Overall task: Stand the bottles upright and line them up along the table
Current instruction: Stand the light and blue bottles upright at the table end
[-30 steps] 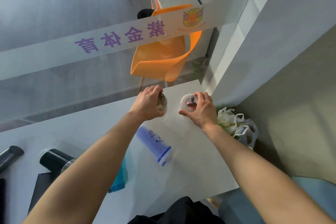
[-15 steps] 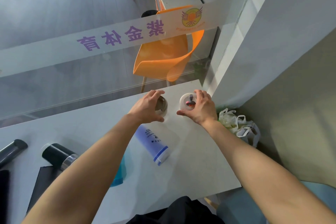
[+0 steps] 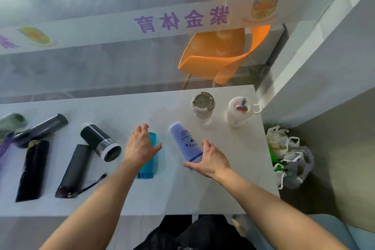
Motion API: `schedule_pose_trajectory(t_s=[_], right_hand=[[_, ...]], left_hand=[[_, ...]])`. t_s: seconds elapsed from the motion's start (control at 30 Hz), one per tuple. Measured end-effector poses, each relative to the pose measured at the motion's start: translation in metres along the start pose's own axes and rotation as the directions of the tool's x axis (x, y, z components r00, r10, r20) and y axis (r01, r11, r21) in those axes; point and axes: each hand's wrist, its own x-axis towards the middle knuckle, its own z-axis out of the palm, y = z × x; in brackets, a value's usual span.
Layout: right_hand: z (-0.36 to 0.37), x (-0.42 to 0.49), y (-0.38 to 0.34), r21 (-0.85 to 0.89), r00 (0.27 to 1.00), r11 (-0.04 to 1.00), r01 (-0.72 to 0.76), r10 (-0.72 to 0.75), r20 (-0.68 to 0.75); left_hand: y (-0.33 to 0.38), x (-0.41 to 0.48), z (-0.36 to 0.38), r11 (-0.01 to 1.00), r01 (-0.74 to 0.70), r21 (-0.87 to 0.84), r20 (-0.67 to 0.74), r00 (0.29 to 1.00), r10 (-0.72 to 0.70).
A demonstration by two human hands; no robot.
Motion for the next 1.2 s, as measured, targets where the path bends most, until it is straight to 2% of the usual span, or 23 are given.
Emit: schedule_pose_trajectory(t_s=[0.07, 0.2, 0.37, 0.47, 0.53, 0.6, 0.73, 0.83, 0.93, 1.2], right_hand=[[0.014, 0.001, -0.006, -0.009, 1.000, 1.000, -0.026, 0.026, 0.011], [0.028, -0.007, -0.003, 0.080, 0.997, 0.996, -0.048, 0.053, -0.061], [0.023, -0.039, 0.006, 0.303, 0.953, 0.953, -0.028, 0.116, -0.279], [0.011, -0.058, 0.003, 0.384, 0.861, 0.922, 0.047, 0.158, -0.483], [0.001, -0.066, 0.002, 0.334, 0.767, 0.935, 0.121, 0.126, -0.629], [-0.011, -0.071, 0.003, 0.269, 0.695, 0.955, 0.122, 0.111, -0.711], [-0.034, -0.083, 0.014, 0.210, 0.659, 0.974, 0.086, 0.103, -0.745], [-0.043, -0.085, 0.024, 0.193, 0.671, 0.979, 0.068, 0.099, -0.735], [-0.044, -0.081, 0.035, 0.171, 0.701, 0.984, 0.055, 0.084, -0.708], [-0.046, -0.075, 0.048, 0.166, 0.742, 0.983, 0.084, 0.050, -0.669]], left_hand=[[-0.015, -0.013, 0.013, 0.996, 0.068, 0.058, 0.044, 0.997, -0.070], [-0.033, -0.028, 0.031, 0.979, 0.142, 0.146, 0.180, 0.969, -0.168], [-0.049, -0.035, 0.046, 0.982, 0.145, 0.125, 0.232, 0.958, -0.171], [-0.054, -0.038, 0.044, 0.993, 0.076, 0.093, 0.241, 0.966, -0.097], [-0.052, -0.040, 0.037, 0.997, -0.003, 0.071, 0.217, 0.976, -0.012], [-0.044, -0.038, 0.028, 0.997, -0.071, 0.035, 0.174, 0.983, 0.064], [-0.013, -0.036, 0.006, 0.979, -0.189, -0.076, 0.056, 0.979, 0.194], [0.015, -0.037, -0.006, 0.940, -0.315, -0.129, -0.029, 0.949, 0.314], [0.043, -0.039, -0.014, 0.886, -0.453, -0.101, -0.100, 0.890, 0.444], [0.099, -0.047, -0.014, 0.786, -0.617, -0.018, -0.026, 0.787, 0.617]])
